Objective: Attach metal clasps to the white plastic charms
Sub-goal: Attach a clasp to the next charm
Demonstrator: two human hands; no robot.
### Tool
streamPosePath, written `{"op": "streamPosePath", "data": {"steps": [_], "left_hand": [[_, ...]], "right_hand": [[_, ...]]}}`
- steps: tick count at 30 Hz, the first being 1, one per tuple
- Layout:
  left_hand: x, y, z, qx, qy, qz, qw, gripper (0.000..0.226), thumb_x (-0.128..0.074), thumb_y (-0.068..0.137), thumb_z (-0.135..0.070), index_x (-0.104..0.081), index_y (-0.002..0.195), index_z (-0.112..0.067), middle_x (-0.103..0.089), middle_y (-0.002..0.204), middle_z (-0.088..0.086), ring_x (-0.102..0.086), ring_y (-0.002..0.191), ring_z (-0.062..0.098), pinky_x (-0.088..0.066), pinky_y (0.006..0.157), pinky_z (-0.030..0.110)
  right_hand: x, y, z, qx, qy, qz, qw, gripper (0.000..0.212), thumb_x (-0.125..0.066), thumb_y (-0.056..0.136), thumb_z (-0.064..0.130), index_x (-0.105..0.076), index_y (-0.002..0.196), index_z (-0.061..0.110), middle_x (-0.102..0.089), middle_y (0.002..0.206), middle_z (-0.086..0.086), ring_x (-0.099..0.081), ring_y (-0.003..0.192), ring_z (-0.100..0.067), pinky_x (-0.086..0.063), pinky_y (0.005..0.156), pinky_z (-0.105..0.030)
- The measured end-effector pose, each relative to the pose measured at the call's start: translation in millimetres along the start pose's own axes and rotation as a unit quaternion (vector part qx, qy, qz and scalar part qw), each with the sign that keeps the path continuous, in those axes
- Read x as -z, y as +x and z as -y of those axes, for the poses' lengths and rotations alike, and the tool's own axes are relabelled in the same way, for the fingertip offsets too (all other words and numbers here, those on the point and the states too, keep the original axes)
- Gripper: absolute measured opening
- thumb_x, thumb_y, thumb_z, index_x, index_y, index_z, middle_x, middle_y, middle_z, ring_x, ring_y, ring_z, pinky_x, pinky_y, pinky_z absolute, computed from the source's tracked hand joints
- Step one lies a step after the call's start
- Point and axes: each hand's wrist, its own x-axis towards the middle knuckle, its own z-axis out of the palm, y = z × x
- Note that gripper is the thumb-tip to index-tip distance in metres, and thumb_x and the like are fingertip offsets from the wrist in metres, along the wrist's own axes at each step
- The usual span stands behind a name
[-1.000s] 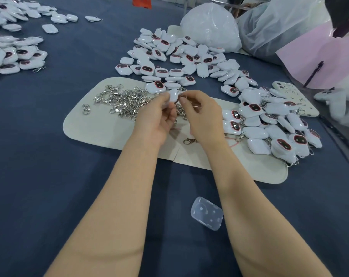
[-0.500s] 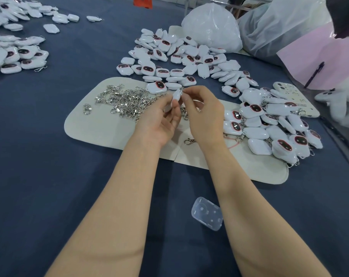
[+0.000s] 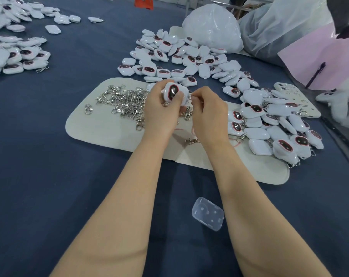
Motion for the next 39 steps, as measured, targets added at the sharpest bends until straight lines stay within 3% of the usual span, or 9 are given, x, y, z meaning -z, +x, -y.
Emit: {"op": "streamPosePath", "data": {"steps": [5,9,11,17,20,24,28,36,39], "left_hand": [[0,-2,3,-0.09,0.096,0.002,0.991,0.024,-0.058,0.088,-0.007,-0.057,0.104,-0.025,-0.063,0.094,0.003,-0.063,0.085,0.031,-0.054,0.081,0.046],[0,-1,10,-0.151,0.166,-0.021,0.974,0.026,-0.06,0.089,-0.014,-0.06,0.115,-0.017,-0.057,0.082,-0.017,-0.054,0.07,-0.002,-0.048,0.075,0.017],[-1,-3,12,-0.186,0.203,-0.025,0.961,0.026,-0.06,0.09,-0.017,-0.06,0.116,-0.016,-0.054,0.08,-0.019,-0.05,0.07,-0.001,-0.039,0.067,0.005],[-1,-5,12,-0.185,0.215,-0.036,0.958,0.021,-0.062,0.088,-0.016,-0.06,0.109,-0.018,-0.052,0.072,-0.021,-0.053,0.067,-0.009,-0.035,0.061,-0.002],[0,-3,12,-0.132,0.161,-0.052,0.977,0.017,-0.064,0.085,-0.015,-0.055,0.098,-0.023,-0.055,0.072,-0.017,-0.054,0.065,-0.007,-0.043,0.065,0.01],[-1,-3,9,-0.1,0.142,-0.019,0.985,0.02,-0.061,0.088,-0.015,-0.052,0.096,-0.031,-0.06,0.08,-0.013,-0.061,0.073,-0.001,-0.052,0.075,0.023],[-4,0,6,-0.045,0.104,0.018,0.993,0.022,-0.048,0.097,-0.02,-0.056,0.117,-0.019,-0.066,0.108,0.011,-0.066,0.095,0.031,-0.053,0.087,0.049],[-1,-2,7,-0.107,0.134,-0.021,0.985,0.013,-0.046,0.095,-0.015,-0.053,0.093,-0.025,-0.061,0.077,0.003,-0.064,0.074,0.036,-0.052,0.069,0.044],[-3,-2,7,-0.118,0.14,-0.021,0.983,0.014,-0.046,0.097,-0.017,-0.052,0.095,-0.03,-0.063,0.081,0.001,-0.064,0.073,0.03,-0.051,0.07,0.039]], "right_hand": [[-1,0,0,0.008,-0.046,0.021,0.999,0.015,-0.047,0.094,0.008,-0.061,0.095,0.004,-0.062,0.092,-0.011,-0.053,0.09,-0.028,-0.041,0.077,-0.039],[-3,-2,2,0.015,-0.067,0.028,0.997,0.018,-0.044,0.093,0.005,-0.062,0.097,0.003,-0.058,0.091,-0.014,-0.051,0.088,-0.029,-0.034,0.07,-0.032],[-4,-4,3,0.008,-0.08,0.034,0.996,0.018,-0.044,0.092,0.004,-0.061,0.096,0.002,-0.056,0.089,-0.015,-0.05,0.085,-0.031,-0.031,0.067,-0.032],[-5,-5,4,-0.001,-0.084,0.044,0.995,0.018,-0.046,0.089,0.001,-0.062,0.096,0.001,-0.053,0.092,-0.015,-0.05,0.087,-0.032,-0.038,0.072,-0.036],[-5,-5,4,0.003,-0.071,0.042,0.997,0.016,-0.049,0.09,0.003,-0.063,0.097,0.0,-0.054,0.098,-0.017,-0.05,0.092,-0.032,-0.039,0.077,-0.037],[-6,-4,-1,-0.023,-0.024,0.016,0.999,0.016,-0.051,0.091,0.004,-0.065,0.1,0.004,-0.058,0.102,-0.011,-0.052,0.092,-0.022,-0.031,0.074,-0.018],[-7,-2,-4,-0.097,0.07,-0.021,0.993,0.015,-0.051,0.091,0.005,-0.062,0.101,0.009,-0.06,0.087,0.004,-0.052,0.078,-0.008,-0.035,0.067,-0.006],[-10,-5,-1,-0.059,0.071,-0.012,0.996,0.014,-0.051,0.091,0.003,-0.061,0.101,0.006,-0.058,0.085,0.006,-0.053,0.077,-0.01,-0.034,0.066,-0.001],[-8,-6,0,-0.061,0.085,-0.017,0.994,0.014,-0.052,0.09,0.003,-0.062,0.101,0.005,-0.059,0.086,0.005,-0.053,0.077,-0.008,-0.035,0.068,0.0]]}}
